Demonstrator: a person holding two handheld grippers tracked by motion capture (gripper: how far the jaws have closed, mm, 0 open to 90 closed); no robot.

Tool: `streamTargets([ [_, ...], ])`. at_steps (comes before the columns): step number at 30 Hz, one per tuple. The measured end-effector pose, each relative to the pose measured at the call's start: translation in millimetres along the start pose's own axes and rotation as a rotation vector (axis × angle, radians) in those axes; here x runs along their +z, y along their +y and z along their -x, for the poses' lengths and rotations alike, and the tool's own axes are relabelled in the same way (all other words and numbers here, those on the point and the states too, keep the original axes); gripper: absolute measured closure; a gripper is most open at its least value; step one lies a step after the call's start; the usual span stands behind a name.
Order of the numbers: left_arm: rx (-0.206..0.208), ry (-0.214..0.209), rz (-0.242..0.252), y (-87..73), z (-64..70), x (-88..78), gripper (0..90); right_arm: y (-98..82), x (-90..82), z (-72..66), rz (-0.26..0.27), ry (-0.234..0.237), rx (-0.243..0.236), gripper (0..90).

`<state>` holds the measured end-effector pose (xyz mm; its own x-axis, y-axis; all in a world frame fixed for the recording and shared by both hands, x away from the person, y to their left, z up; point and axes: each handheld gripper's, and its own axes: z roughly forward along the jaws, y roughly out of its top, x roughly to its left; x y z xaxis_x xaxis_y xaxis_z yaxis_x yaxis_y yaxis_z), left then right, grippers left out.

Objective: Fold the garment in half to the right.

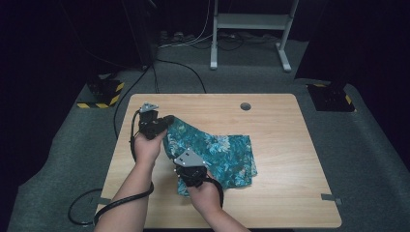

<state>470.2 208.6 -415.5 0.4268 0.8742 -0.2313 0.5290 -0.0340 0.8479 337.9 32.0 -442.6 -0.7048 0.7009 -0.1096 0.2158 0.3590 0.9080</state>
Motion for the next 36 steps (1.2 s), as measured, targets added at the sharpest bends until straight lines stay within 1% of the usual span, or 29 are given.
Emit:
streamTargets([
  [2,-0.005,-0.009,0.005,2.6,5.4,2.8,85.2,-0.6,-4.6,3.9,0.008,-0.013,0.002,85.1],
  [3,-0.008,-0.020,0.006,3.7,8.3,4.3,85.2,-0.9,-7.0,6.0,0.013,-0.018,0.004,85.1],
  [7,0.004,-0.035,0.022,9.3,22.2,8.5,85.1,-2.4,-18.4,14.6,0.031,-0.034,0.010,85.1],
  [9,0.013,-0.040,0.023,12.2,29.0,11.1,85.1,-3.3,-24.6,19.7,0.041,-0.038,0.023,85.0],
  [12,0.015,-0.049,0.021,16.2,38.7,15.2,85.1,-5.2,-33.6,27.6,0.054,-0.052,0.038,85.0],
  [13,0.021,-0.062,0.023,18.1,43.2,17.1,85.1,-6.4,-37.0,30.9,0.059,-0.060,0.042,84.9],
  [18,0.053,-0.085,0.026,24.0,64.8,27.0,84.9,-14.3,-53.9,47.0,0.068,-0.099,0.056,84.8],
  [21,0.074,-0.096,0.017,25.7,79.7,37.9,84.9,-21.3,-63.6,55.1,0.067,-0.120,0.066,84.7],
  [23,0.078,-0.099,0.006,24.7,88.3,46.2,84.8,-26.7,-68.4,60.5,0.070,-0.133,0.078,84.5],
  [24,0.085,-0.102,-0.004,23.5,92.3,51.1,84.8,-30.1,-70.1,62.9,0.066,-0.139,0.090,84.5],
  [28,0.098,-0.110,-0.033,15.9,107.0,69.6,84.8,-46.2,-74.5,70.1,0.042,-0.158,0.109,84.4],
  [31,0.114,-0.107,-0.057,9.8,116.1,83.1,84.7,-57.7,-77.2,76.8,0.023,-0.174,0.123,84.3],
  [33,0.110,-0.108,-0.071,6.9,119.6,89.8,84.6,-64.5,-79.0,81.7,0.012,-0.184,0.136,84.3],
  [36,0.115,-0.110,-0.090,2.4,126.3,100.7,84.5,-73.4,-81.7,89.3,0.000,-0.198,0.154,84.2],
])
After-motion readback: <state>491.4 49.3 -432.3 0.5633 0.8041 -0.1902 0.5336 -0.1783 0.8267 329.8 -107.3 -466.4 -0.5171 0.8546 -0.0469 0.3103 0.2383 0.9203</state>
